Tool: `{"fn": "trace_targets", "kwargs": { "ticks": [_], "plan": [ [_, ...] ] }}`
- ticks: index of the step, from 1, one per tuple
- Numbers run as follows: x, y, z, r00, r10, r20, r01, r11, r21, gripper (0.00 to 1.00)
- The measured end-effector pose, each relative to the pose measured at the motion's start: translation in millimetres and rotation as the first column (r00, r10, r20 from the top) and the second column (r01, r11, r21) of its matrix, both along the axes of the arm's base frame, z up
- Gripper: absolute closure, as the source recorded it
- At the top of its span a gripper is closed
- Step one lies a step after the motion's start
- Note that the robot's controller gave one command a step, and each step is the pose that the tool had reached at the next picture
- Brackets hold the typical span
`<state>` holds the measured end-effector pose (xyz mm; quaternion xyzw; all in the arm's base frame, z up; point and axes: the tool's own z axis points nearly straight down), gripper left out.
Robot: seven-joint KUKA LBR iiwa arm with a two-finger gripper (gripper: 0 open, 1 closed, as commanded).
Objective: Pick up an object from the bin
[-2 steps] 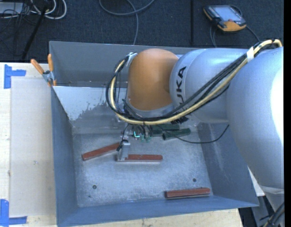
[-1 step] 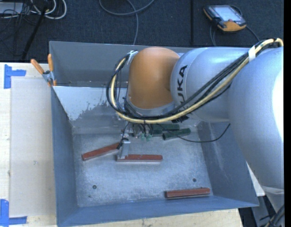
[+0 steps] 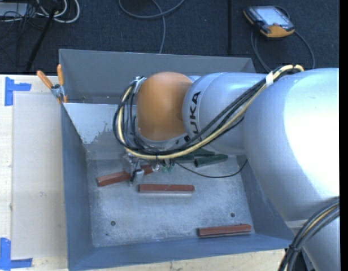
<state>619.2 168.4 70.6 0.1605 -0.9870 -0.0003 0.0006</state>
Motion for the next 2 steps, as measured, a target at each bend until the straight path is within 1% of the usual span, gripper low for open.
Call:
{"fn": "trace_targets", "kwargs": {
  "ticks": [1, 2],
  "plan": [
    [0.1, 0, 0, 1.000, -0.001, 0.000, 0.001, 1.000, 0.000, 1.00],
    [-20.0, -22, 167, 0.997, 0.081, 0.007, -0.081, 0.997, 0.001, 1.00]
  ]
}}
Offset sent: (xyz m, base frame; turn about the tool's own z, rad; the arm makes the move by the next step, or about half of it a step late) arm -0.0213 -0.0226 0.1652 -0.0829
